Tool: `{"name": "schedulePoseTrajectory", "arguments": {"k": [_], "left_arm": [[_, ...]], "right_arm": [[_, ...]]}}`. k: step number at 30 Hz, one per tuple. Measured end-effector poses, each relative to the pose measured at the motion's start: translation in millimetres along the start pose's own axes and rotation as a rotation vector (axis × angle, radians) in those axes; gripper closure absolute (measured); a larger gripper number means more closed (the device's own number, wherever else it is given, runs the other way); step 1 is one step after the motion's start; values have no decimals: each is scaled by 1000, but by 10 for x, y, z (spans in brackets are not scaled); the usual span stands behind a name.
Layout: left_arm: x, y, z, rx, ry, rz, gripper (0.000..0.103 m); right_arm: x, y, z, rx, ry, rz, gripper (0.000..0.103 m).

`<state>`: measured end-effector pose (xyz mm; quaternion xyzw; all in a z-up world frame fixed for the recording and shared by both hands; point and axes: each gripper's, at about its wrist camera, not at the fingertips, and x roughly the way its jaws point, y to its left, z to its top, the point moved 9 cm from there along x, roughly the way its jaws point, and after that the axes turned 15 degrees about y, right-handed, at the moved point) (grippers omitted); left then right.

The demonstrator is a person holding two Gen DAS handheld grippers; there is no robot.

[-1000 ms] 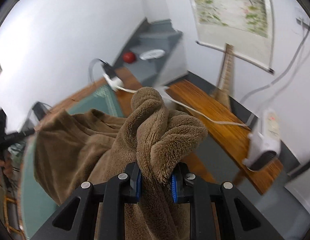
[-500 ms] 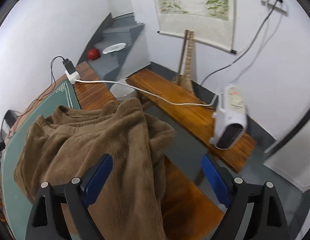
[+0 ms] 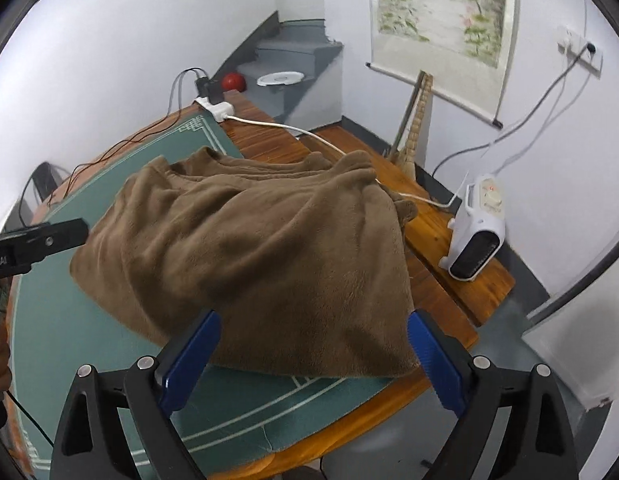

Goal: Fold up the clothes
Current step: 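Set the folded sweatshirt down on the table and open both tools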

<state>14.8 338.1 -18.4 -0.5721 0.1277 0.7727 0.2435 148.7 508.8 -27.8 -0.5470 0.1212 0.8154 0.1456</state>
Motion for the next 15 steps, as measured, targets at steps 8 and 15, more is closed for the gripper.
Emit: {"name": "schedulePoseTrajectory", "arguments": {"k": [8, 15], "left_arm": [[-48, -190, -159, 14, -14, 19, 0], [-136, -287, -224, 47, -55, 51, 0]], "right_arm": [[-45, -6, -109, -12, 0, 20, 7], [-88, -27, -170, -21, -10, 12, 7]]}}
